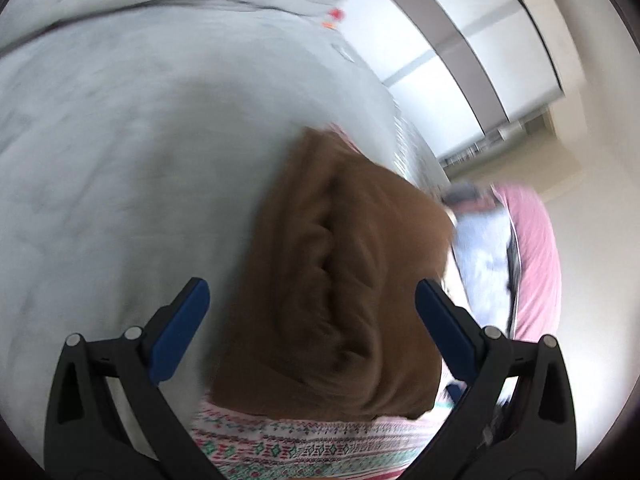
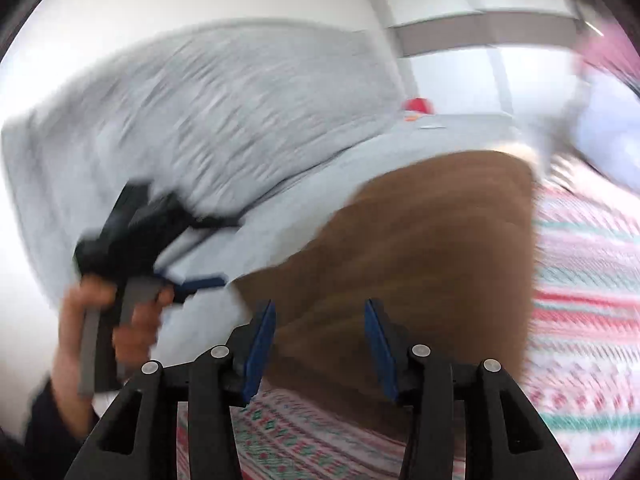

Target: Fold large clothes

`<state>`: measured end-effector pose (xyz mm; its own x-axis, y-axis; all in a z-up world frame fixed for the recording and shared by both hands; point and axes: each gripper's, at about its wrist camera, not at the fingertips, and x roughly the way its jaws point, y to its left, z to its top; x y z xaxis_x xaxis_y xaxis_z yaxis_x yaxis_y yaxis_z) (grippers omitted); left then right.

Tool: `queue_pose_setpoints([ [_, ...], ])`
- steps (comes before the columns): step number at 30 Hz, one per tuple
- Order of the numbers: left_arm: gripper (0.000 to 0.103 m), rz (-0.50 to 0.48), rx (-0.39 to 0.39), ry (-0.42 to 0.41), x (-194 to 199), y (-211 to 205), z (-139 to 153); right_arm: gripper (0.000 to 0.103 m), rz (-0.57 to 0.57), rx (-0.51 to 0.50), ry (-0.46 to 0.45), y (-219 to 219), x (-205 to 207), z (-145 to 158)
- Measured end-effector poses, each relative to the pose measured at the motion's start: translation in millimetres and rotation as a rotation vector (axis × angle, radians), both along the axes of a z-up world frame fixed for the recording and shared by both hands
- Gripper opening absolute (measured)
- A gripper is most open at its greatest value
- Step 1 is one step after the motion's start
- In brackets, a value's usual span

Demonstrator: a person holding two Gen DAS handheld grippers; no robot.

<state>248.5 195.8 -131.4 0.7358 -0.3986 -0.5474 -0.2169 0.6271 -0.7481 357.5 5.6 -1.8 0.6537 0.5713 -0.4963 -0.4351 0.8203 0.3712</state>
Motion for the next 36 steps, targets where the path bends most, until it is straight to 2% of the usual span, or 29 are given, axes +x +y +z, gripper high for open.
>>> queue_pose_setpoints([
  [2,0.101,-0.072,0.076,-0.023,10,-26,7,0.047,-0.079,0.033,0.06,-28,13,-6],
  [3,0.1,-0.091,0.123,-0.017,14,-37,8,0.047,-0.105,0.03,0.083,-37,7,-12],
  [4,0.09,-0.106,0.174,-0.004,20,-46,8,0.047,-0.127,0.025,0.107,-47,2,-17],
  [5,0.074,-0.121,0.218,0.015,26,-53,7,0.047,-0.137,0.027,0.126,-56,1,-19],
  [6,0.066,-0.134,0.264,0.049,31,-60,3,0.046,-0.136,0.029,0.139,-59,2,-22],
  [7,0.053,-0.131,0.31,0.082,35,-64,-1,0.046,-0.135,0.022,0.146,-60,3,-23],
  [8,0.049,-0.125,0.339,0.094,35,-66,-3,0.046,-0.127,0.007,0.153,-57,4,-25],
  [9,0.047,-0.126,0.347,0.09,36,-67,-2,0.046,-0.12,-0.004,0.156,-56,5,-28],
  [13,0.029,-0.13,0.361,0.063,34,-69,-2,0.046,-0.122,-0.06,0.125,-46,-4,-37],
  [15,0.026,-0.132,0.362,0.053,32,-71,-2,0.046,-0.122,-0.063,0.131,-43,-4,-41],
  [17,0.024,-0.121,0.318,0.057,26,-64,-5,0.046,-0.111,-0.076,0.137,-42,-2,-43],
  [20,0.017,-0.078,0.212,0.069,10,-48,-14,0.046,-0.07,-0.094,0.145,-37,-1,-41],
  [21,0.016,-0.055,0.2,0.084,1,-42,-19,0.046,-0.052,-0.097,0.148,-35,-1,-41],
  [23,0.006,-0.031,0.193,0.103,-5,-34,-23,0.046,-0.03,-0.125,0.148,-27,1,-42],
  [25,0.006,-0.025,0.18,0.115,-4,-30,-30,0.046,-0.025,-0.165,0.151,-17,4,-45],
  [27,0.006,-0.022,0.195,0.14,-1,-32,-36,0.046,-0.013,-0.196,0.168,-8,7,-52],
  [29,0.006,-0.039,0.257,0.143,0,-40,-34,0.046,0.001,-0.229,0.175,-2,10,-58],
  [33,0.006,-0.078,0.254,0.075,-5,-38,-12,0.046,0.017,-0.173,0.215,-12,14,-65],
  [34,0.007,-0.058,0.261,0.055,-9,-33,-4,0.046,0.019,-0.167,0.221,-14,14,-68],
  [36,0.013,-0.012,0.302,0.034,-14,-30,6,0.046,0.011,-0.168,0.23,-14,14,-72],
])
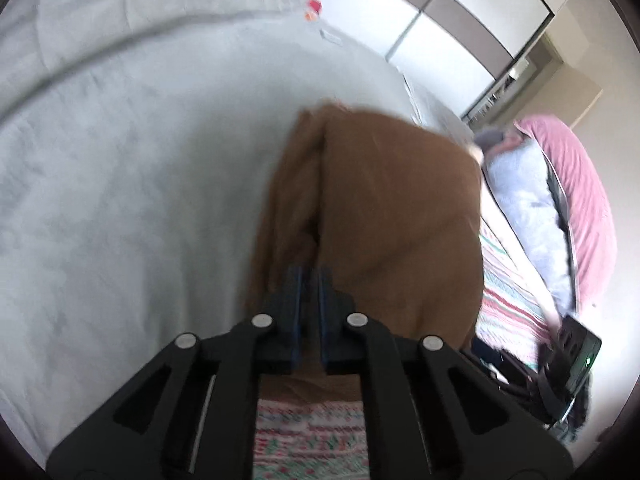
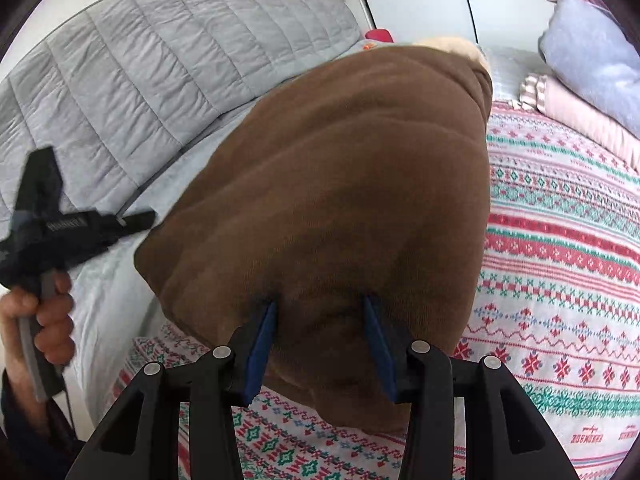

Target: Fold large clothes

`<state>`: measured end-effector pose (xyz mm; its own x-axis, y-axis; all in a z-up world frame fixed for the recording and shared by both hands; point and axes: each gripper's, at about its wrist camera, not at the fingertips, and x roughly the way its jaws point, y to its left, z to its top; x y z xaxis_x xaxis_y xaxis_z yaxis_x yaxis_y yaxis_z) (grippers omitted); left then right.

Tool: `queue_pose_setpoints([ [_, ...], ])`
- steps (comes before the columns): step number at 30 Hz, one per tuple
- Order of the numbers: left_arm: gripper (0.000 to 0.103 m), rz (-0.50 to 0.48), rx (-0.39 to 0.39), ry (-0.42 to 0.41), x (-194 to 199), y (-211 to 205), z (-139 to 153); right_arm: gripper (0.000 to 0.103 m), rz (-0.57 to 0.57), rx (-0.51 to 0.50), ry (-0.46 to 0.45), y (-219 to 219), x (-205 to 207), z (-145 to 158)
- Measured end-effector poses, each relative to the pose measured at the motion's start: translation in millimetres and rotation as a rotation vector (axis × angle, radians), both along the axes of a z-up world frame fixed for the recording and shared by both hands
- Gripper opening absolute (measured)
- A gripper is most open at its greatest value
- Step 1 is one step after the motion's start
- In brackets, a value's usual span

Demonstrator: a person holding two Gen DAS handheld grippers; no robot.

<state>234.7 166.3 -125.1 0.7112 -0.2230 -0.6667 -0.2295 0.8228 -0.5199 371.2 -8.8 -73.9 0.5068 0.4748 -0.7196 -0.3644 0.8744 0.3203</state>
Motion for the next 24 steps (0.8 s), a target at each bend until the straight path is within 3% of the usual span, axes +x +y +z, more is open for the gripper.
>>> queue_pose_setpoints([
  [1,0.02,0.016,-0.003,-0.018,-2,3,4,0.046,-0.009,0.002,0.005,0,0,-1],
  [4,0.024,-0.01,-0.102,-0.064,2,8,5,0.046,-0.027,0.002,0.018,2,0,-5],
  [5,0.028,-0.025,-0.099,-0.053,6,5,4,0.046,-0.03,-0.004,0.022,2,0,-7],
  [8,0.03,-0.047,0.019,0.046,25,-19,-10,0.046,-0.028,-0.007,0.04,2,0,-9],
  [13,0.032,-0.002,-0.016,0.109,28,-19,-35,0.046,-0.023,-0.028,0.062,0,-2,-10],
  [17,0.031,0.012,0.013,0.129,22,-29,-43,0.046,-0.02,-0.028,0.077,-3,1,-7],
  [21,0.031,0.006,-0.032,0.145,22,-28,-49,0.046,0.005,-0.058,0.078,-5,7,14],
  [24,0.031,0.002,-0.031,0.154,23,-30,-51,0.046,-0.049,-0.117,-0.016,-12,34,49],
])
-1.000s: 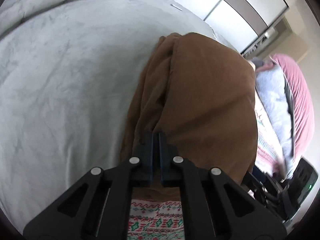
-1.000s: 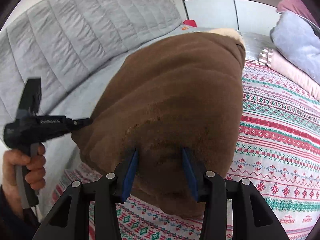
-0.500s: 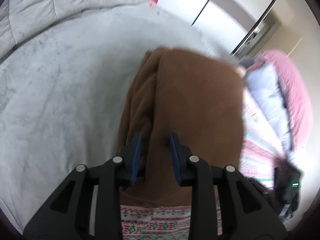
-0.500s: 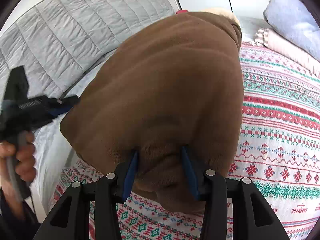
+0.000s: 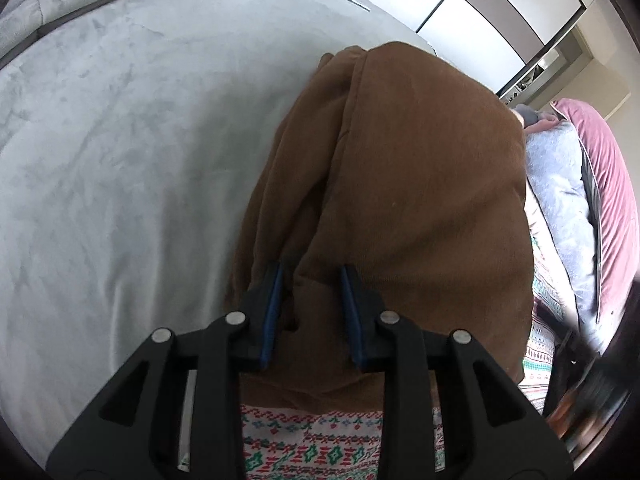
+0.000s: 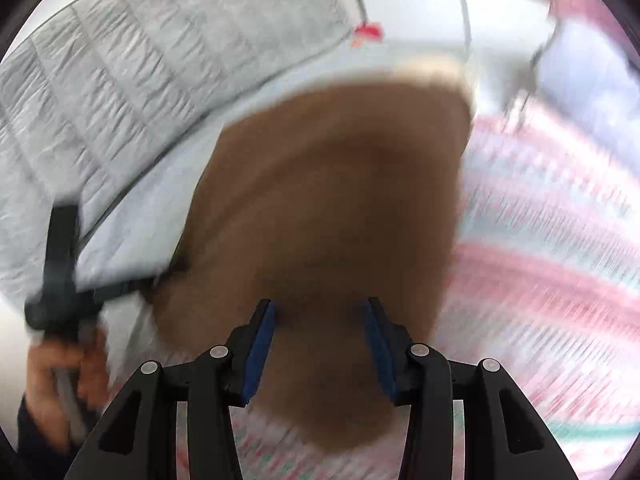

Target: Fold large clothes

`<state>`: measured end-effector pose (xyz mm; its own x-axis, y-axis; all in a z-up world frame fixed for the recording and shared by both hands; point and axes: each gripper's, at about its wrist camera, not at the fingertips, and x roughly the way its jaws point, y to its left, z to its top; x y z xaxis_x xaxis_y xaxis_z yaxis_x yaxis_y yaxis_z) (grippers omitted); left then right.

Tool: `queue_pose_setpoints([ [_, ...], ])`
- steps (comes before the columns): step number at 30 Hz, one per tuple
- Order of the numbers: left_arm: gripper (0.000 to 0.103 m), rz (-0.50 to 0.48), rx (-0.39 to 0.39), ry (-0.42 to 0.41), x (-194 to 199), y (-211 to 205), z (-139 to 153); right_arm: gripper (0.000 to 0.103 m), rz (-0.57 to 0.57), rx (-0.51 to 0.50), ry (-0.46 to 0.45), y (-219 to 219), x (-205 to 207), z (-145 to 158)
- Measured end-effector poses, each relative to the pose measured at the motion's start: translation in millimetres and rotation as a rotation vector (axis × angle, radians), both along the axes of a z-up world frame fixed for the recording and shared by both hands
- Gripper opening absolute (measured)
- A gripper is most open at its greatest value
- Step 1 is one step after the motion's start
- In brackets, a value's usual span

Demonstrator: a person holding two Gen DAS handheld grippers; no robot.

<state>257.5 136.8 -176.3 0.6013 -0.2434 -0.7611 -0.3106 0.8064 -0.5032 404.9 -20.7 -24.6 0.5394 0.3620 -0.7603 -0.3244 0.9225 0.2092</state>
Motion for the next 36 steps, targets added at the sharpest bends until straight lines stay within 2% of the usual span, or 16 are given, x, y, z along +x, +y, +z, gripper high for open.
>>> queue_pose_setpoints([
  [2,0.031,0.001,-0.004,0.002,1,-2,1,0.046,-0.059,0.03,-0.009,-9,41,21],
  [4,0.031,-0.001,-0.009,0.003,2,-3,1,0.046,-0.086,0.073,0.028,-13,79,26],
  [6,0.031,-0.003,-0.009,0.005,4,-3,0,0.045,-0.131,0.055,0.058,-13,122,23],
  [9,0.031,-0.006,0.004,0.011,4,-5,0,0.043,-0.155,-0.01,0.115,-5,180,3],
  [10,0.031,-0.008,0.011,0.013,5,-6,1,0.043,-0.153,-0.012,0.164,0,200,-10],
  [13,0.031,-0.02,0.02,0.016,8,-10,1,0.043,-0.134,-0.051,0.227,21,235,-42],
  [15,0.031,-0.023,0.022,0.02,11,-12,0,0.043,-0.121,-0.078,0.21,34,241,-55],
  [17,0.031,-0.023,0.016,0.027,12,-12,0,0.043,-0.1,-0.193,0.175,50,235,-56],
  [19,0.031,-0.024,0.005,0.027,13,-10,-1,0.043,-0.083,-0.23,0.167,53,233,-51],
  [23,0.031,-0.029,0.012,0.022,11,-11,1,0.044,-0.11,-0.106,0.171,29,228,-23],
  [25,0.031,-0.026,0.011,0.028,13,-11,1,0.044,-0.126,-0.057,0.133,23,223,-2],
  [28,0.031,-0.028,0.008,0.033,15,-7,0,0.044,-0.021,-0.094,0.071,58,216,15],
  [30,0.031,-0.029,0.007,0.033,16,-7,-1,0.044,0.062,-0.172,0.063,94,216,5],
  [32,0.031,-0.029,0.006,0.031,15,-6,-1,0.044,0.083,-0.266,0.099,122,223,-28],
  [33,0.031,-0.025,0.008,0.026,15,-6,-1,0.044,0.064,-0.312,0.149,131,229,-59],
  [36,0.031,-0.02,0.003,0.028,15,-3,-1,0.044,0.006,-0.227,0.16,125,236,-75],
])
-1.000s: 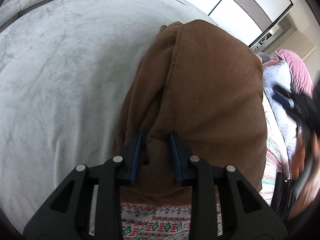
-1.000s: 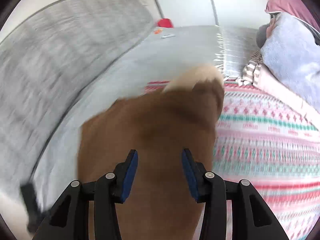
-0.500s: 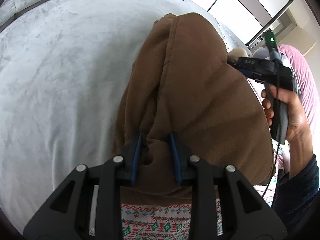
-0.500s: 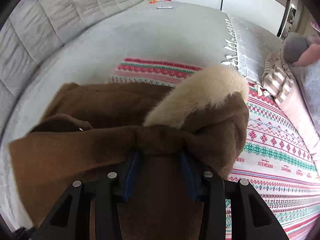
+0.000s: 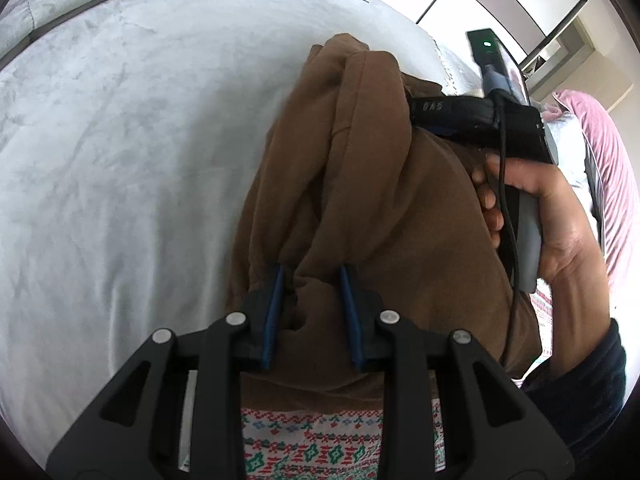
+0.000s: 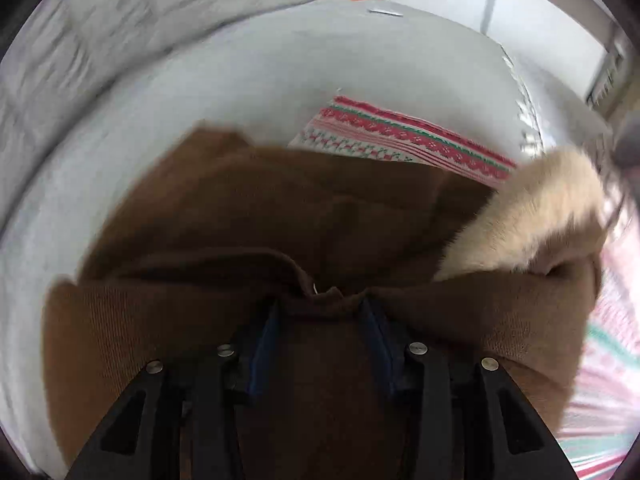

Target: Fold large clothes

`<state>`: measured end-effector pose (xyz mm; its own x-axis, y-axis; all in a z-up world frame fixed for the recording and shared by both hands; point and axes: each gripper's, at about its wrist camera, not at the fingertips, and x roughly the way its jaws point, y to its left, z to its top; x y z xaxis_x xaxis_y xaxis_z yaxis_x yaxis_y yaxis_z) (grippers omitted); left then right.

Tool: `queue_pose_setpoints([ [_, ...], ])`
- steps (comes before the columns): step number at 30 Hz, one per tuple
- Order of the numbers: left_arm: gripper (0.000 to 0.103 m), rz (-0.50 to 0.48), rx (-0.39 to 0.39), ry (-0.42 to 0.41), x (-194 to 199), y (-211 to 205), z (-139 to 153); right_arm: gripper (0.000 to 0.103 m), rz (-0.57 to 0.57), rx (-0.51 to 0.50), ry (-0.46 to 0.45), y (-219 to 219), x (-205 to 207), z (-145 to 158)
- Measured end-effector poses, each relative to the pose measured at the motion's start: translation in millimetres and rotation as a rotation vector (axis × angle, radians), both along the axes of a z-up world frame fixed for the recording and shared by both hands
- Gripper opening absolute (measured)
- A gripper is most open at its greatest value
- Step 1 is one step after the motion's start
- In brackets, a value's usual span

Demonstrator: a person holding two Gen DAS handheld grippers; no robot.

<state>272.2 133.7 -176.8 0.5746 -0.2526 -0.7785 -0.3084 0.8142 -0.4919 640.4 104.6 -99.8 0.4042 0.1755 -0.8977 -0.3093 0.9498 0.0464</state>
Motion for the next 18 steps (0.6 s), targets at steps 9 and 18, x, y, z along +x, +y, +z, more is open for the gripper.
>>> queue_pose_setpoints([
  [9,0.031,-0.019,-0.029,-0.003,-1,7,-3,0.044,-0.006,0.204,-0.101,-47,-54,68],
  [18,0.032,-0.014,-0.021,-0.002,-1,9,-3,0.046,0.045,0.188,-0.033,-122,-226,52],
])
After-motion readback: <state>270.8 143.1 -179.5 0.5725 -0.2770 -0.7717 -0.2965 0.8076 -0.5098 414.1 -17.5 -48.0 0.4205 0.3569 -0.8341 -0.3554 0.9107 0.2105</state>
